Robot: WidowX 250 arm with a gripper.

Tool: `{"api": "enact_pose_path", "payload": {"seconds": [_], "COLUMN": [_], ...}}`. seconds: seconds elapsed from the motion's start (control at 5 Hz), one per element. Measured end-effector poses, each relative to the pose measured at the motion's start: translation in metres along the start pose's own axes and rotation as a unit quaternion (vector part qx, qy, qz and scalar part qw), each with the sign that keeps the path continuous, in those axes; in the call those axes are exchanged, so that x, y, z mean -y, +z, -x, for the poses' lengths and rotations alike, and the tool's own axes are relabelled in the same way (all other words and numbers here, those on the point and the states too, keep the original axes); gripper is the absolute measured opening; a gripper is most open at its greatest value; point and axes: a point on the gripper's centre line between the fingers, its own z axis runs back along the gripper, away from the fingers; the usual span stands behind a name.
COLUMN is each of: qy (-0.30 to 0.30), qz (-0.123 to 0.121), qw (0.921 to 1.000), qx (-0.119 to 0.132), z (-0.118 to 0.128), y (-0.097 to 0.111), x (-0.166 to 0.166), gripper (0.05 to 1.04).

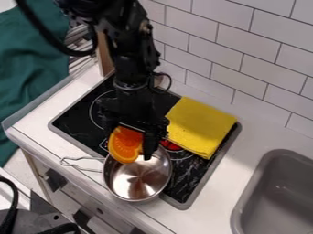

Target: Has placed the orange in the pot

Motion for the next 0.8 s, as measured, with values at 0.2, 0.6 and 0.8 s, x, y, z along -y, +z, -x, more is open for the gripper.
{"api": "enact_pose_path", "payload": {"seconds": [0.2, 0.6, 0.8], "qy": [-0.012, -0.009, -0.012], "qz": [0.013, 0.042, 0.056], "qw": [0.9994, 0.9972, 0.9968], "qx": [-0.029, -0.061, -0.055], "z": [-0.009, -0.014, -0.015], "y": [-0.015, -0.036, -0.036], "x": [0.003, 0.001, -0.001], "gripper": [0.926, 1.009, 1.007]}}
